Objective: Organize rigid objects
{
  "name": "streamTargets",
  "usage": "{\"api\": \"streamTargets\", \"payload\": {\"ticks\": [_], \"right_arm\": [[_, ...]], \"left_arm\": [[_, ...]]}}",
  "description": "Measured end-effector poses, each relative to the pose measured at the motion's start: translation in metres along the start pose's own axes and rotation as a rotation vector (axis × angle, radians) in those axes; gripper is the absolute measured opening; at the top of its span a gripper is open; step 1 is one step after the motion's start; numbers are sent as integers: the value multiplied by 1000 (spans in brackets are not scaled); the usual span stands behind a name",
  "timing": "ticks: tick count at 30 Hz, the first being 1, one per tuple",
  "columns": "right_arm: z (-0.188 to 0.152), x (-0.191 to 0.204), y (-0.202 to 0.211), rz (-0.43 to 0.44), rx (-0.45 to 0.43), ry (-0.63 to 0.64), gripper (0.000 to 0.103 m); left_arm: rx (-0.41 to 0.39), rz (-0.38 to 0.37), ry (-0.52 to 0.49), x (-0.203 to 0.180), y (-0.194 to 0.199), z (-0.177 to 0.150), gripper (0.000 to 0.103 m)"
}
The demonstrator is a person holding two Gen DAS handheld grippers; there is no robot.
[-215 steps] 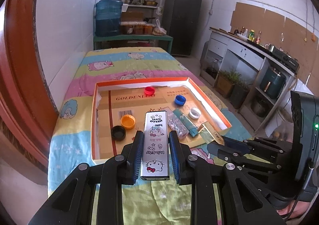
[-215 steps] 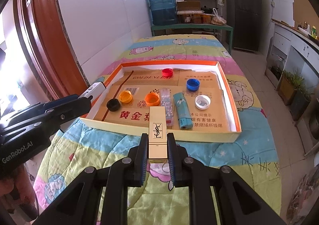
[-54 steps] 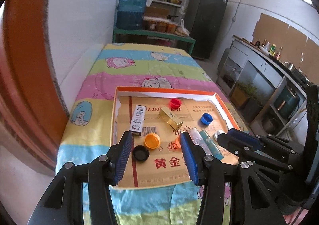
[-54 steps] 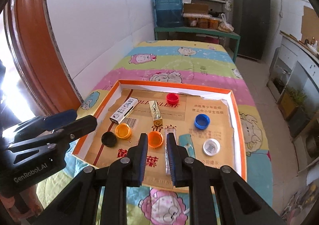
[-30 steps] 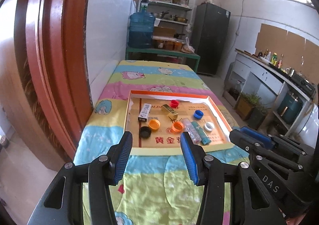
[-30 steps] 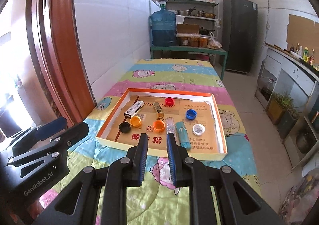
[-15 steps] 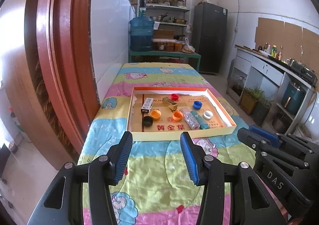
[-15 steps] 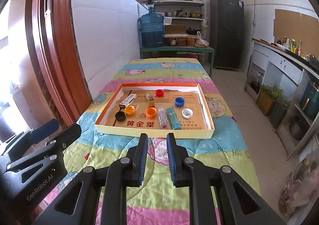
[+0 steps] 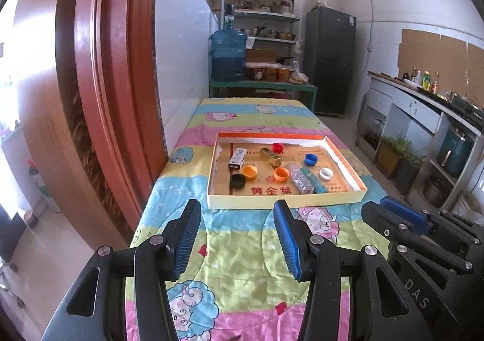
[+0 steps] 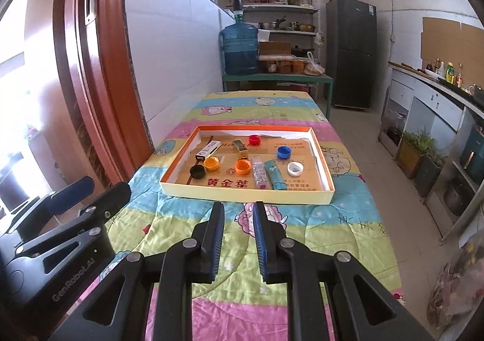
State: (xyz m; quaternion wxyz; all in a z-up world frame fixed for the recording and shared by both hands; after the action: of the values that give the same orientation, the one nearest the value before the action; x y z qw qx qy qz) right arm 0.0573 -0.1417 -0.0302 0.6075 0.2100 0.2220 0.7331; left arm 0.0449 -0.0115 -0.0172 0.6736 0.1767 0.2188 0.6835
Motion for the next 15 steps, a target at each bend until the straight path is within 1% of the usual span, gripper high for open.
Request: {"api": "streamTargets", "payload": {"ticks": [4,11,15], "right_arm": [[-1,2,-1,12,9,4,19],[-1,-1,-4,-7,8,-2,19],[0,-4,-5,-2,2,-13,19]], "left_arm": [[8,4,-9,-1,-3,-2,52],[12,5,-4,-2,-4,-4,52],[10,13,4,-1,-3,-4,52]]}}
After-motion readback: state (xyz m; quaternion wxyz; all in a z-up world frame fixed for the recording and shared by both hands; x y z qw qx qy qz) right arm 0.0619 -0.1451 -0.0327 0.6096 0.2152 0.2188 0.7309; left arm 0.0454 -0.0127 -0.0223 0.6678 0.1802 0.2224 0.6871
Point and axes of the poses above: each gripper's, at about its wrist camera, not at the fingertips, and y roughly against the way its jaws point, x to its left, z to its top, the point moved 8 cm from there along -y, roughly the way its jaws point, and after that the axes turned 1 degree about y, right-handed, at the moved point
